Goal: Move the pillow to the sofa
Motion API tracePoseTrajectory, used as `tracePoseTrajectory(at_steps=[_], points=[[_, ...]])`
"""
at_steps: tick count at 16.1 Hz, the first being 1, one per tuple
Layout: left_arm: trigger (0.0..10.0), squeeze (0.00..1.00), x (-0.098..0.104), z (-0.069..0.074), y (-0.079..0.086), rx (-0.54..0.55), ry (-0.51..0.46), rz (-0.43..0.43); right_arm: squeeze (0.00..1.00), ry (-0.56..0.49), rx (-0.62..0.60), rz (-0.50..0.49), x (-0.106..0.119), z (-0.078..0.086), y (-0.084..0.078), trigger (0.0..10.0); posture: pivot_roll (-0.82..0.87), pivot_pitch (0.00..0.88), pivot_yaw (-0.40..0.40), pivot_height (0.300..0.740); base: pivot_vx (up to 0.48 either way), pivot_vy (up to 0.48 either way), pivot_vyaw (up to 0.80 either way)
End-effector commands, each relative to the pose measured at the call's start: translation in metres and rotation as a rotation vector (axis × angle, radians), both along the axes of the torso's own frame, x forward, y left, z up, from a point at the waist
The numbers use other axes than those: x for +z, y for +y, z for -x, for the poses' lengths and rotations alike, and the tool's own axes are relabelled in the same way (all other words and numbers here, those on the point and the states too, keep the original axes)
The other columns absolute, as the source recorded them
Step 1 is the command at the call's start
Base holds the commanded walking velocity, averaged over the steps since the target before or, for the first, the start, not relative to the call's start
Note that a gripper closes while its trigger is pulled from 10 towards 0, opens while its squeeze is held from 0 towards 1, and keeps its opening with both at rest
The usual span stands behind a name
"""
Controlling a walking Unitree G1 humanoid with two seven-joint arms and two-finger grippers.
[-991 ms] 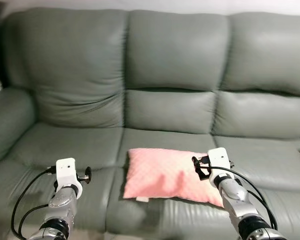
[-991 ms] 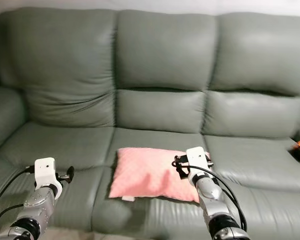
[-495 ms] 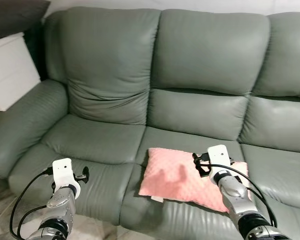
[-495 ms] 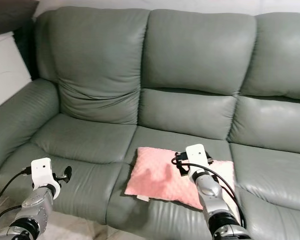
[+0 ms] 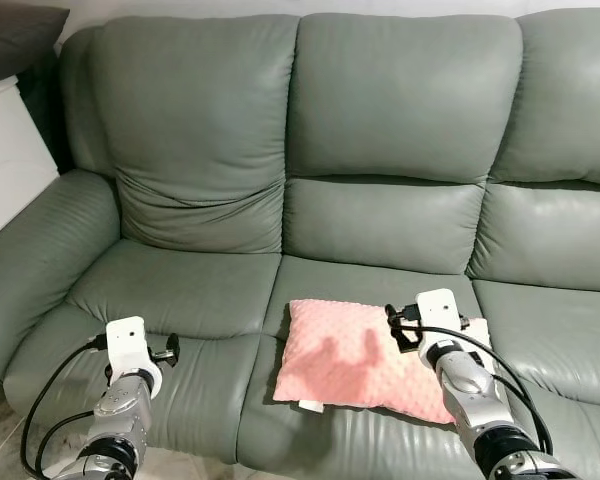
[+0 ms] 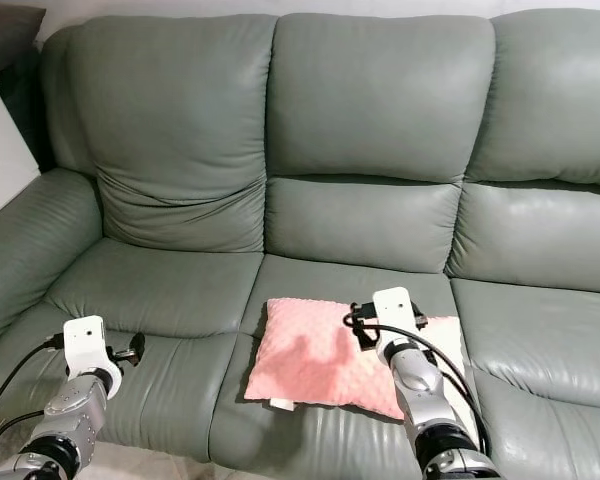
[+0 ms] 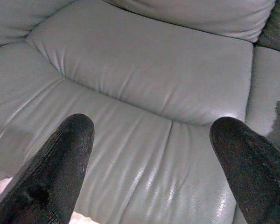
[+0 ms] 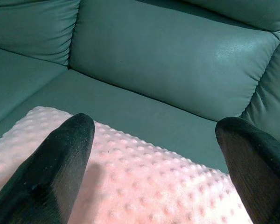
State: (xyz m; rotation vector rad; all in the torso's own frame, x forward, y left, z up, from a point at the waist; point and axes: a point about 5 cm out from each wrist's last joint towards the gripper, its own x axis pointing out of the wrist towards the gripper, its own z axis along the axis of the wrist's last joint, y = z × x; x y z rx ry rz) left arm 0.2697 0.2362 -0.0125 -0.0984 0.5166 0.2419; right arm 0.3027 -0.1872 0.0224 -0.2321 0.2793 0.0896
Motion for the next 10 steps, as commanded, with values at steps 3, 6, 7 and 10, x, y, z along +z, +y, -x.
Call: tracePoseTrajectory(at_steps=[3,6,7,10], points=[[10.0,0.00,-0.0037,0.0045,0.0025,0.004,0.027,-0.002,0.00,-0.007,-0.012,-0.013,0.0013,-0.0010,-0.0002,10.0,-0.23,0.000,0.040,0.740,-0.298,0.000,0.00],[10.0,0.00,-0.0047,0.0057,0.0029,0.004,0.034,-0.005,0.00,-0.006,-0.011,-0.014,0.0011,-0.0009,-0.0002,10.0,-0.23,0.000,0.040,0.740,-0.301,0.000,0.00],[10.0,0.00,-0.0055,0.0067,0.0035,0.005,0.039,-0.005,0.00,-0.006,-0.012,-0.014,0.0011,-0.0009,-0.0004,10.0,-0.23,0.000,0.041,0.740,-0.304,0.000,0.00],[10.0,0.00,-0.0063,0.0078,0.0045,0.008,0.045,-0.003,0.00,-0.008,-0.014,-0.013,0.0019,-0.0016,-0.0010,10.0,-0.24,0.000,0.041,0.740,-0.304,0.000,0.00]])
